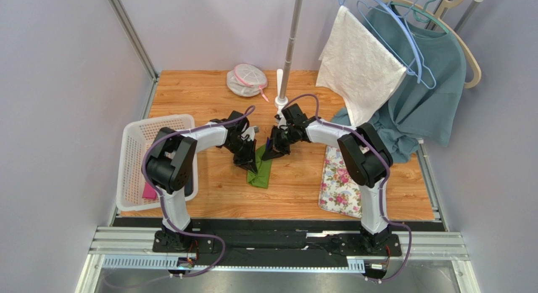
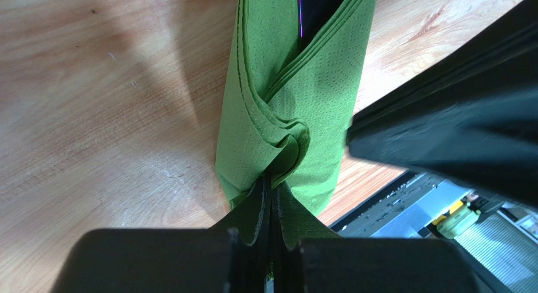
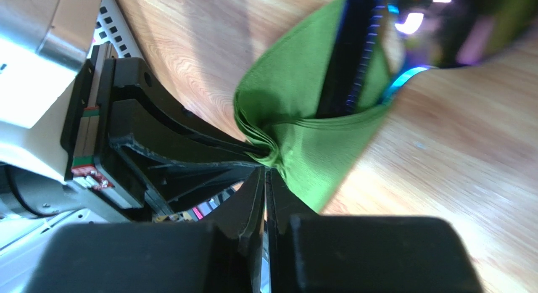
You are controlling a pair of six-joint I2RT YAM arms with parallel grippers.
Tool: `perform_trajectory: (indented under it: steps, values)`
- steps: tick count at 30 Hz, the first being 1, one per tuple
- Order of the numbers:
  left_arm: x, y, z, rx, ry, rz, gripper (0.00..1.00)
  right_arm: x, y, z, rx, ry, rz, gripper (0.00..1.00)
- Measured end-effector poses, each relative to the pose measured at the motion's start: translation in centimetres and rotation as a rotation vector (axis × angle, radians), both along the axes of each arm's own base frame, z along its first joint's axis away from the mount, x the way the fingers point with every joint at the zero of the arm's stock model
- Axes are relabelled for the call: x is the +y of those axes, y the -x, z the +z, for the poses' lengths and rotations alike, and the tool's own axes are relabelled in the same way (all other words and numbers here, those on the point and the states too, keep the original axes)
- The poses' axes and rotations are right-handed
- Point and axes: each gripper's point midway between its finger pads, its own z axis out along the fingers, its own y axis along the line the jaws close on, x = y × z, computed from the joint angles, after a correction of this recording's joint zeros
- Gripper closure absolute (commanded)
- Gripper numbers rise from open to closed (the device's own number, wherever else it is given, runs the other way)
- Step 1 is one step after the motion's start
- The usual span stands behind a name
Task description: Place the utensils on the paper napkin and roll it up
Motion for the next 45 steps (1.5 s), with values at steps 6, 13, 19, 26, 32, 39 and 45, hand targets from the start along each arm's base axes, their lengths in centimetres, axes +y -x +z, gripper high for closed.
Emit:
perform_trajectory:
  steps: [6, 13, 19, 26, 32, 39, 45]
  values:
    - [0.0, 0.0, 0.0, 0.0, 0.0, -0.001, 1.0, 0.5, 0.6, -1.7, 0.017, 0.021, 0.012, 0.98]
    - [0.0, 0.0, 0.0, -0.001, 0.002, -0.004, 1.0, 0.3, 0.8, -2.8, 0.037, 0.033, 0.006, 1.0]
    - [-0.4, 0.1, 0.6, -0.011, 0.032, -0.003, 1.0, 0.4, 0.7, -3.0, 0.038, 0.03, 0.008, 1.0]
    - [-2.6, -0.1, 4.9, -0.055, 0.213, 0.025, 0.99, 0.6, 0.6, -3.6, 0.036, 0.027, 0.011, 1.0]
    - [-4.3, 0.2, 6.0, -0.012, 0.332, 0.057, 0.98, 0.7, 0.7, -3.6, 0.037, 0.028, 0.011, 1.0]
    - [-5.8, 0.6, 4.6, 0.021, 0.352, 0.056, 0.96, 0.7, 0.7, -3.6, 0.037, 0.028, 0.011, 1.0]
    - [-5.4, 0.8, 1.5, 0.053, 0.272, 0.077, 0.98, 0.7, 0.7, -3.6, 0.038, 0.026, 0.012, 1.0]
